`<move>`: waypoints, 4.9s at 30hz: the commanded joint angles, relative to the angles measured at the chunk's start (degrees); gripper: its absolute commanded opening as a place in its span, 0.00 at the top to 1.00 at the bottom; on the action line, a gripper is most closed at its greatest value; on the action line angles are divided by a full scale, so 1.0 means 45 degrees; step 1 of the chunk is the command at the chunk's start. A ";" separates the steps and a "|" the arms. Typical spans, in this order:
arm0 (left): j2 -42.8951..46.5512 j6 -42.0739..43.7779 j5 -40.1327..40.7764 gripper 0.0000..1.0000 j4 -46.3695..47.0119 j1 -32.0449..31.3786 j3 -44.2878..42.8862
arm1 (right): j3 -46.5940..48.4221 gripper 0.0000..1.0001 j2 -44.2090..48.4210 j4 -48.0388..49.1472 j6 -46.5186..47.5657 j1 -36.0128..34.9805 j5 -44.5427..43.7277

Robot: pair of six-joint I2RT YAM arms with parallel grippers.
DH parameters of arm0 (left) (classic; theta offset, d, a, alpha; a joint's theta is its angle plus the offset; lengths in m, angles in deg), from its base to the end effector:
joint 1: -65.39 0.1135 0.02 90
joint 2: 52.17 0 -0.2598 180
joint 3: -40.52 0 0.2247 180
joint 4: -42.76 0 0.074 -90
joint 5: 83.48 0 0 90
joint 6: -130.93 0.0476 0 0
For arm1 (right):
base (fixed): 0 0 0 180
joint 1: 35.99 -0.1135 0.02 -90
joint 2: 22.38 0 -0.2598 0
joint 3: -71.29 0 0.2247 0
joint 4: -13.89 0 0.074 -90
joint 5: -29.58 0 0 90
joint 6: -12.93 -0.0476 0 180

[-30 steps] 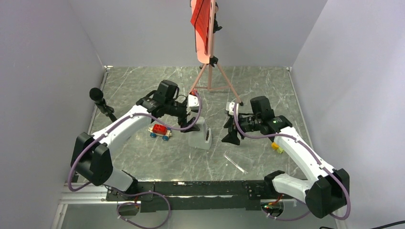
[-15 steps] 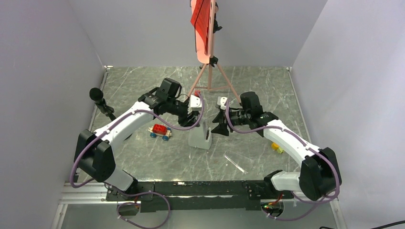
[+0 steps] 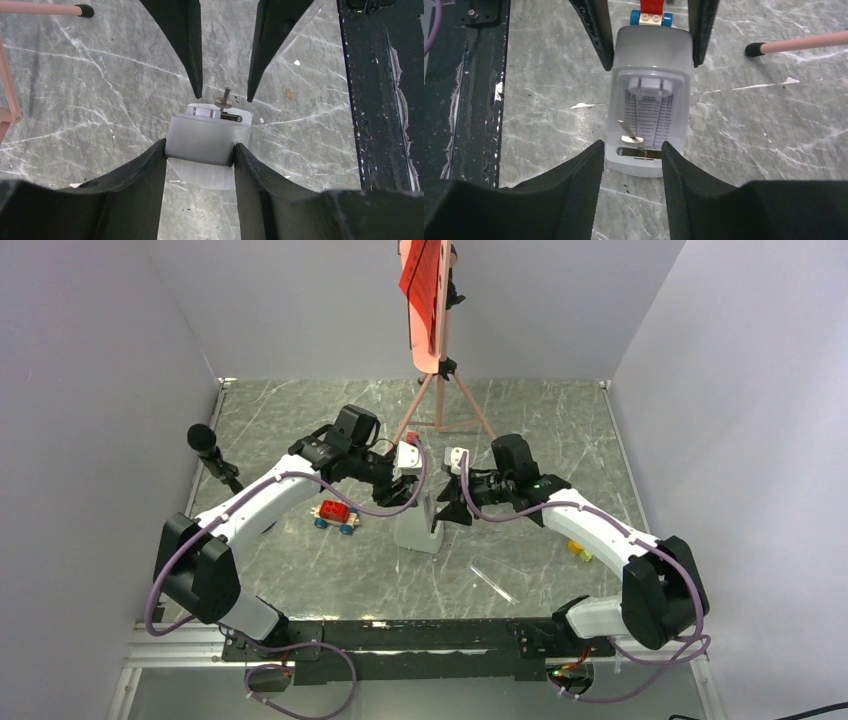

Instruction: Pack up the instrument practice props

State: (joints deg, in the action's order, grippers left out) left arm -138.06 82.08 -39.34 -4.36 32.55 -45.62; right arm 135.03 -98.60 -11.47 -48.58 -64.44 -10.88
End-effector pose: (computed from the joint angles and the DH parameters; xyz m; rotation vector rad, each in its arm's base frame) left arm 0.2330 -0.1910 0.2954 1.6205 1.5385 -0.8668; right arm 0.2116 0.1559 0.2529 -1.3936 1.5920 0.9519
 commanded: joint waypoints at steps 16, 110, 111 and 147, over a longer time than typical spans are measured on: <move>0.0120 0.0236 0.0593 0.94 0.0206 -0.0108 0.0406 | 0.0316 0.67 -0.0420 0.0809 0.0290 -0.0190 -0.0789; 0.5671 -0.3356 0.5757 0.01 0.4074 -0.0149 0.4712 | 0.0826 0.17 -0.0171 -0.8069 -0.2308 -0.2771 -0.9053; 0.5780 -0.3371 0.5788 0.01 0.4017 -0.0144 0.4749 | 0.0939 0.17 -0.0302 -0.8194 -0.2335 -0.3002 -0.9209; 0.8285 -0.2707 0.6073 0.01 0.4347 0.0137 0.6632 | 0.0842 0.45 -0.4631 -0.9709 -0.0719 -0.5129 -1.0986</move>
State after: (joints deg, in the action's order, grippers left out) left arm -102.37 69.18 -12.74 13.28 32.74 -16.35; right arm 139.11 -117.88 -55.38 -52.15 -87.13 -59.40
